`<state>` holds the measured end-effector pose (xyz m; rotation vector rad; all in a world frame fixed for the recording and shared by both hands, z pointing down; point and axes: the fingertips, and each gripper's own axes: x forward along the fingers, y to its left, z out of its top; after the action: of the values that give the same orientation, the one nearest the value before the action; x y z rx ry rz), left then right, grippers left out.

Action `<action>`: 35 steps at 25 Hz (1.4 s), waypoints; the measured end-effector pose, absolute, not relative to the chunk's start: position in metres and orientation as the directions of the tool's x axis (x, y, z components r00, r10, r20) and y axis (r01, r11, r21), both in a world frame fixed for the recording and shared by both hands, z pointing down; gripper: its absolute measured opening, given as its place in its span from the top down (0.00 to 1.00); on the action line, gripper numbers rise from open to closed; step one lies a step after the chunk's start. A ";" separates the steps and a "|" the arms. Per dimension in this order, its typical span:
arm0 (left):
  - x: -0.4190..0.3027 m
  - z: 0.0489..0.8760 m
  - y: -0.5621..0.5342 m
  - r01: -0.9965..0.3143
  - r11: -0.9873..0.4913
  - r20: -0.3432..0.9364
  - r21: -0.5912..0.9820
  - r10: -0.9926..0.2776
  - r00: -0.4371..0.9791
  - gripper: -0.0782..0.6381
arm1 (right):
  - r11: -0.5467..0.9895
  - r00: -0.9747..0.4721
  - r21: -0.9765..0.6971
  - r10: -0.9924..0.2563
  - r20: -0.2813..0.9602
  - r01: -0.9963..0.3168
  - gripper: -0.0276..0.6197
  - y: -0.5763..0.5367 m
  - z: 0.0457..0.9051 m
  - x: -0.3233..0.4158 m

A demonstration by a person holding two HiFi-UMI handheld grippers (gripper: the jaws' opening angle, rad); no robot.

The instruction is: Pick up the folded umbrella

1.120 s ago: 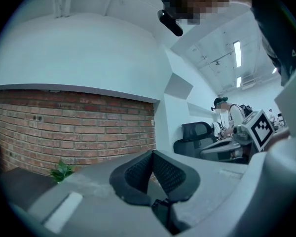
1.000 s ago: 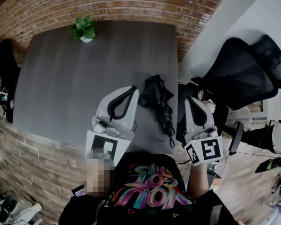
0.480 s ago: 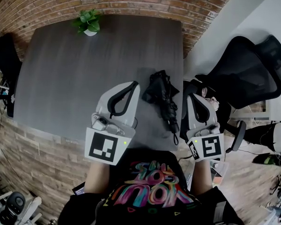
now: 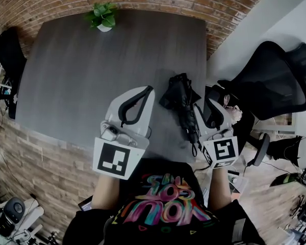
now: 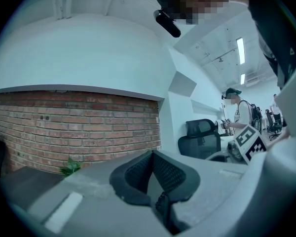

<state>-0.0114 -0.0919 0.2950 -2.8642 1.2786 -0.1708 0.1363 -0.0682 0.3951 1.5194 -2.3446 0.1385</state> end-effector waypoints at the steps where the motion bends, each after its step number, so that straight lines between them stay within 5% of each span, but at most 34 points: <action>1: -0.012 0.296 -0.092 -0.743 -0.668 0.100 -0.044 -0.743 0.662 0.89 | 0.427 -0.369 0.107 -0.863 0.346 -0.898 0.72 -0.069 0.401 0.135; 26: -0.024 0.324 -0.097 -0.753 -0.658 0.165 -0.031 -0.746 0.645 0.89 | 0.477 -0.367 -0.001 -0.676 0.639 -0.879 0.45 -0.085 0.547 0.126; 35: -0.023 0.332 -0.099 -0.758 -0.652 0.183 -0.017 -0.747 0.639 0.89 | 0.504 -0.318 0.031 -0.592 0.741 -0.863 0.44 -0.102 0.587 0.128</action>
<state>-0.0233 -0.0992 0.3320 -2.8990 1.3322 -0.2788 0.1285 -0.1024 0.5873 1.1885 -2.0366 0.4890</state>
